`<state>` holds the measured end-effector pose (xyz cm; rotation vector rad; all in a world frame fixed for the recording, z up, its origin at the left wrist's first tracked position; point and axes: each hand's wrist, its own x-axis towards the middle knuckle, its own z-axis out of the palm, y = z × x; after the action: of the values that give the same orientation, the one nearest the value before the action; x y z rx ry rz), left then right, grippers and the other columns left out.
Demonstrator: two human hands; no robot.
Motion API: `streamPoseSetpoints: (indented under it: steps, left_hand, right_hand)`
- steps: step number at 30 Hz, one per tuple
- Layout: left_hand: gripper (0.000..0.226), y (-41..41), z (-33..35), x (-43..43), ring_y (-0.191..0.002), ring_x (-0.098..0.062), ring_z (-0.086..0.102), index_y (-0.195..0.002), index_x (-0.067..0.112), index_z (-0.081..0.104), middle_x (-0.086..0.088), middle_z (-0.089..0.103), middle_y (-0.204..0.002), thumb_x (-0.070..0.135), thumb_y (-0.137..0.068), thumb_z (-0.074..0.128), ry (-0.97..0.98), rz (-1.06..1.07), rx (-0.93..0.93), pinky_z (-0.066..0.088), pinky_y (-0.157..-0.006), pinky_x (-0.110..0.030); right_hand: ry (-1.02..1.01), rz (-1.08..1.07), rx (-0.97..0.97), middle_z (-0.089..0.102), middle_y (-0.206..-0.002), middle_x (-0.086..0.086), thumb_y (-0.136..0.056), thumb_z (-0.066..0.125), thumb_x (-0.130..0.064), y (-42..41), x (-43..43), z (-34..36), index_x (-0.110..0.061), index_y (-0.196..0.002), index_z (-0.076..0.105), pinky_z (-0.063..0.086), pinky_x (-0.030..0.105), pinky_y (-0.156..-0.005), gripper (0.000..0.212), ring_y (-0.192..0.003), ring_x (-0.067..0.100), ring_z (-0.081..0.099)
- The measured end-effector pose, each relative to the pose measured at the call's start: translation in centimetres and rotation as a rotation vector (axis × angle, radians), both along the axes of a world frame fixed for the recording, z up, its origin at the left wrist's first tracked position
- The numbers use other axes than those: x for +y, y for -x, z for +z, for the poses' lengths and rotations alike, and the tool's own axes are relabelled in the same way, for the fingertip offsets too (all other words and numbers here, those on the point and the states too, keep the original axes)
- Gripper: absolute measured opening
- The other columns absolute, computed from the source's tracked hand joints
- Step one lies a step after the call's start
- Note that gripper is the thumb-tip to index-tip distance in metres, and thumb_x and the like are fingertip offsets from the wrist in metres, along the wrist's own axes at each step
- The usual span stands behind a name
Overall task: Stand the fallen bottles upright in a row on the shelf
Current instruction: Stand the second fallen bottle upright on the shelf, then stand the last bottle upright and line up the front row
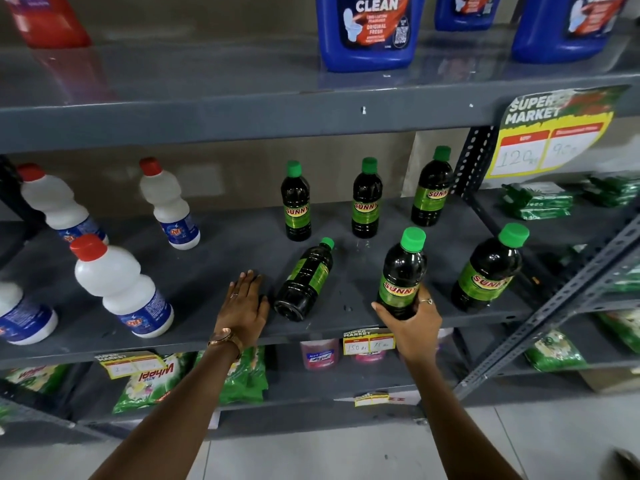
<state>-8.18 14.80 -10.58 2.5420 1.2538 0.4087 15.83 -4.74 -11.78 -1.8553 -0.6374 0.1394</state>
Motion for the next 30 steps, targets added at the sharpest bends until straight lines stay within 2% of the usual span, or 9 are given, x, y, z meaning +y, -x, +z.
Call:
streamPoseSetpoints:
  steps: [3, 5, 7, 9, 12, 16, 21, 26, 30]
  left_hand:
    - [0.052, 0.0, 0.0, 0.0, -0.147, -0.021, 0.006, -0.146, 0.010, 0.022, -0.010, 0.016, -0.158, 0.025, -0.098, 0.035, 0.007, -0.003, 0.000, 0.001, -0.121, -0.035]
    - [0.052, 0.1, 0.1, 0.1, -0.147, -0.022, 0.006, -0.146, 0.010, 0.022, -0.010, 0.015, -0.158, 0.025, -0.098, 0.035, 0.017, -0.013, 0.002, 0.001, -0.121, -0.034]
    - [0.052, 0.2, 0.1, 0.3, -0.147, -0.023, 0.008, -0.146, 0.010, 0.023, -0.011, 0.017, -0.158, 0.025, -0.098, 0.036, 0.024, -0.033, 0.000, 0.003, -0.121, -0.035]
    - [0.052, 0.5, 0.2, 0.6, -0.147, -0.024, 0.011, -0.145, 0.011, 0.025, -0.011, 0.019, -0.157, 0.027, -0.098, 0.038, 0.025, -0.050, 0.003, 0.008, -0.121, -0.036]
    - [0.054, 1.1, 0.4, 1.5, -0.145, -0.023, 0.017, -0.146, 0.014, 0.026, -0.008, 0.023, -0.157, 0.033, -0.097, 0.040, 0.019, -0.083, 0.046, 0.016, -0.120, -0.038]
    - [0.053, 1.8, 0.5, 1.7, -0.146, -0.021, 0.015, -0.146, 0.016, 0.026, -0.006, 0.021, -0.157, 0.034, -0.098, 0.039, 0.054, -0.100, 0.035, 0.015, -0.120, -0.035]
    - [0.053, 1.9, 0.3, 1.3, -0.146, -0.020, 0.014, -0.145, 0.017, 0.027, -0.006, 0.021, -0.157, 0.035, -0.098, 0.039, 0.047, -0.094, 0.005, 0.013, -0.120, -0.034]
    - [0.053, 2.1, 0.0, 1.4, -0.146, -0.018, 0.013, -0.146, 0.018, 0.026, -0.004, 0.019, -0.158, 0.038, -0.098, 0.037, 0.044, -0.090, 0.006, 0.012, -0.121, -0.034]
    - [0.054, 2.0, -0.1, 1.6, -0.147, -0.017, 0.011, -0.147, 0.020, 0.023, -0.001, 0.017, -0.159, 0.040, -0.098, 0.034, 0.049, -0.091, 0.016, 0.012, -0.121, -0.034]
  right_hand:
    - [-0.083, -0.006, 0.087, 0.043, -0.148, 0.007, -0.057, 0.089, -0.042, 1.1, -0.6, -0.2, -0.020, -0.151, 0.027, 0.038, 0.037, -0.110, 0.114, -0.134, 0.020, 0.043]
    - [-0.179, -0.089, 0.125, 0.030, -0.154, 0.001, -0.058, 0.085, -0.052, 3.2, -1.7, -0.5, -0.031, -0.151, 0.017, 0.032, 0.029, -0.108, 0.117, -0.137, 0.013, 0.033]
    - [-0.161, -0.126, -0.025, 0.038, -0.142, 0.003, -0.068, 0.074, -0.061, 5.8, -3.1, -1.5, -0.026, -0.143, 0.032, 0.034, 0.031, -0.102, 0.094, -0.128, 0.010, 0.036]
    - [-0.046, 0.043, -0.144, 0.051, -0.124, 0.002, -0.077, 0.060, -0.065, 8.7, -3.5, -1.9, -0.020, -0.130, 0.049, 0.038, 0.031, -0.097, 0.070, -0.116, 0.005, 0.039]
    - [0.062, 0.332, -0.069, 0.054, -0.111, -0.009, -0.081, 0.053, -0.067, 11.3, -1.0, 0.4, -0.024, -0.115, 0.059, 0.050, 0.038, -0.088, 0.055, -0.105, 0.007, 0.050]
    - [0.266, 0.334, 0.109, 0.060, -0.110, 0.005, -0.079, 0.049, -0.076, 10.2, 6.5, 5.8, -0.012, -0.111, 0.060, 0.052, 0.040, -0.087, 0.072, -0.105, 0.024, 0.060]
    - [0.556, 0.349, 0.356, 0.066, -0.114, 0.010, -0.058, 0.069, -0.076, 8.5, 11.7, 7.9, -0.013, -0.118, 0.062, 0.061, 0.041, -0.072, 0.088, -0.101, 0.028, 0.067]
    - [0.364, 0.260, 0.288, 0.070, -0.107, 0.009, -0.062, 0.072, -0.063, 8.3, 12.9, 5.4, -0.014, -0.104, 0.069, 0.054, 0.034, -0.080, 0.064, -0.098, 0.026, 0.066]
    - [0.035, 0.214, 0.271, 0.070, -0.093, 0.000, -0.062, 0.082, -0.045, 8.8, 12.9, 4.3, -0.012, -0.106, 0.052, 0.055, 0.027, -0.071, 0.062, -0.087, 0.013, 0.069]
